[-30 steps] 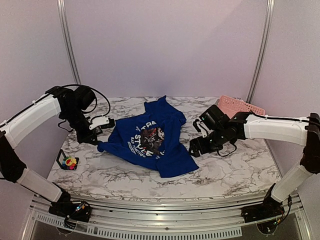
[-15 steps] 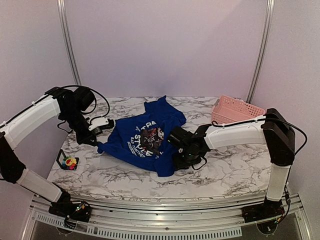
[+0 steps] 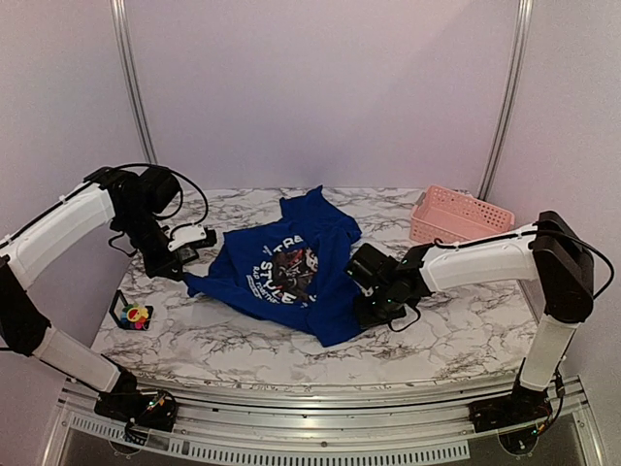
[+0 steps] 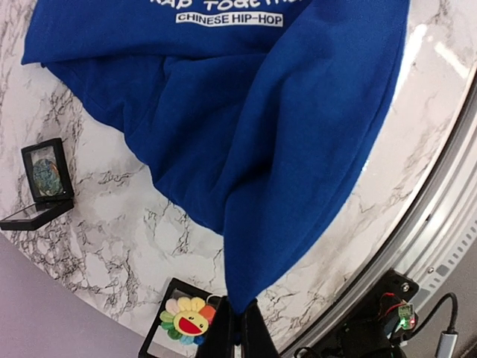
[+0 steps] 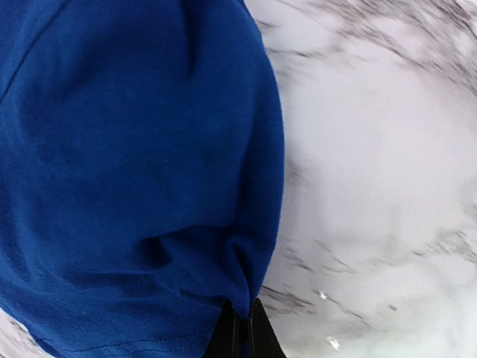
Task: Pin the brooch onto the clothing
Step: Pick up the crumpled clothing from the center of the board, then flatten out the crumpled clothing at the center of the board.
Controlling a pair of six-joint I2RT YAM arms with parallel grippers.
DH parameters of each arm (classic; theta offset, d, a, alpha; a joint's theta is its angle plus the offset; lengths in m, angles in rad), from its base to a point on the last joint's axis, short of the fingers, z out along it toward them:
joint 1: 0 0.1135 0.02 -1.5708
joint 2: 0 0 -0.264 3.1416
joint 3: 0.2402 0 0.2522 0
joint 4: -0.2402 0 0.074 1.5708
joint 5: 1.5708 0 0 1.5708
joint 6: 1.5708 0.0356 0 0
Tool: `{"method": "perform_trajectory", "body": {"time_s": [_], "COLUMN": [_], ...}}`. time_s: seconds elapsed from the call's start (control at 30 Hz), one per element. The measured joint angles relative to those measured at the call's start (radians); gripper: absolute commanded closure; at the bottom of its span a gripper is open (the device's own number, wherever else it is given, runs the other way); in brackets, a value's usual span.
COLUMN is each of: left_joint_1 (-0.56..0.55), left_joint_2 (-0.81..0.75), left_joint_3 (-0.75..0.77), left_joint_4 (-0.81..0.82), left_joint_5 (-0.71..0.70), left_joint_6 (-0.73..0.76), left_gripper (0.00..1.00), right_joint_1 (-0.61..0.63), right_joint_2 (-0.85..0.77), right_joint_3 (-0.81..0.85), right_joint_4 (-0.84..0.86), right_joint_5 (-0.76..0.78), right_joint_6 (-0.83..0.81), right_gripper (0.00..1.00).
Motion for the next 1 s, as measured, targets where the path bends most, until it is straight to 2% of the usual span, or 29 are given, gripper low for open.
{"method": "perform_trajectory", "body": {"time_s": [0.1, 0.2, 0.33, 0.47, 0.57, 0.73, 0.87, 1.0], "left_joint_1": [0.014, 0.018, 0.018, 0.019, 0.019, 0.019, 0.020, 0.022], "left_joint_2": [-0.006, -0.019, -0.024, -0.034, -0.064, -0.106, -0.085, -0.017], "left_joint_3": [0.042, 0.128, 0.420, 0.755, 0.873, 0.873, 0.812, 0.719], "left_joint_4": [-0.024, -0.039, -0.054, -0.026, -0.013, -0.020, -0.025, -0.027], "left_joint_5": [-0.021, -0.029, -0.019, -0.020, -0.040, -0.105, -0.126, -0.154], "left_joint_6": [0.010, 0.013, 0.012, 0.012, 0.012, 0.010, -0.004, -0.014], "left_gripper": [1.00, 1.00, 1.00, 1.00, 1.00, 1.00, 1.00, 1.00], "right_joint_1": [-0.039, -0.056, -0.051, -0.046, -0.042, -0.035, -0.045, -0.217], "right_joint_2": [-0.080, -0.196, -0.346, -0.468, -0.543, -0.583, -0.592, -0.512], "right_joint_3": [-0.024, 0.040, 0.342, 0.614, 0.755, 0.872, 0.836, 0.827], "right_joint_4": [-0.160, -0.355, -0.550, -0.579, -0.582, -0.588, -0.547, -0.490], "right_joint_5": [0.027, 0.087, 0.165, 0.210, 0.230, 0.229, 0.220, 0.082], "right_joint_6": [-0.005, -0.010, -0.019, -0.064, -0.118, -0.190, -0.262, -0.358], "right_gripper": [1.00, 1.00, 1.00, 1.00, 1.00, 1.00, 1.00, 1.00]}}
